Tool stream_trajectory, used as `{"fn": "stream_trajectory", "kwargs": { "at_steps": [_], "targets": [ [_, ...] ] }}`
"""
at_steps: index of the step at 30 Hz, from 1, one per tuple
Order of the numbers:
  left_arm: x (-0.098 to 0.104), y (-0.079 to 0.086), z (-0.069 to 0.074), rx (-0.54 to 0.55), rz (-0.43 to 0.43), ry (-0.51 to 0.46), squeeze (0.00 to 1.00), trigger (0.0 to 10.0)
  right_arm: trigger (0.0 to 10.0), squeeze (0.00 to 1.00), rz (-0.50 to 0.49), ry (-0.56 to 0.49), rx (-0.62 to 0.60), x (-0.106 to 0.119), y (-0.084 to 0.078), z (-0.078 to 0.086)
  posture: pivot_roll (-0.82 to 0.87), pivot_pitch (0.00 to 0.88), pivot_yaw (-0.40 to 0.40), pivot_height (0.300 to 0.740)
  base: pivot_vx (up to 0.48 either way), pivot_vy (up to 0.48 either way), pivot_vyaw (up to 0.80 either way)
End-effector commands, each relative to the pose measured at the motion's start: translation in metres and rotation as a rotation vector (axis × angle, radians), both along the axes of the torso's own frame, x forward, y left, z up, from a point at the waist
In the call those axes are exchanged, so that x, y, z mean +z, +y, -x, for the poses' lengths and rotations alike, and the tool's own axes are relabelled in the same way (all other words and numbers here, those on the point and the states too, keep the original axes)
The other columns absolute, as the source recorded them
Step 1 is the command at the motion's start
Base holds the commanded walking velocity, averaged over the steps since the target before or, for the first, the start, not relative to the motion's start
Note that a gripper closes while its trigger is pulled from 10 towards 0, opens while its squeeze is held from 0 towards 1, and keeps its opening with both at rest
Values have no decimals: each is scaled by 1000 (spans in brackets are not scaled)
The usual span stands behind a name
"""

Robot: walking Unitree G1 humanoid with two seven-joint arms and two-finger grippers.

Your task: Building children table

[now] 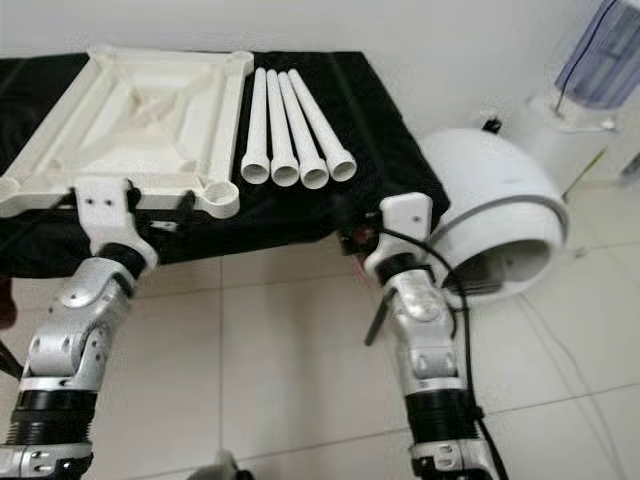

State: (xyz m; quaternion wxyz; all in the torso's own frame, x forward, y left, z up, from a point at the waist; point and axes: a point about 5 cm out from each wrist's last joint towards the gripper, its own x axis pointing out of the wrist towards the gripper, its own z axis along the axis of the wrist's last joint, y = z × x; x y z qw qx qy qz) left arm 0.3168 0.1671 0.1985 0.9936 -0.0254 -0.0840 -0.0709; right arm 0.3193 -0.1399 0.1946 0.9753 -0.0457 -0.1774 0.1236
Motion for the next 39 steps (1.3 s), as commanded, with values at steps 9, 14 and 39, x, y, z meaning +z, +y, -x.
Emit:
{"fn": "stream_trajectory", "kwargs": {
  "at_steps": [9,14,39],
  "targets": [
    [1,-6,0,-24,2,6,0,10000,10000,0,3,2,-15,0,-8,-1,5,113,-4,740,304,0,0],
    [3,-6,0,-24,6,4,0,10000,10000,0,5,0,-8,0,-7,-1,3,108,-5,740,303,0,0],
    [28,-21,-6,-148,-90,-82,0,10000,10000,0,13,15,8,12,-12,-10,0,135,-17,740,97,0,0]
  ]
}}
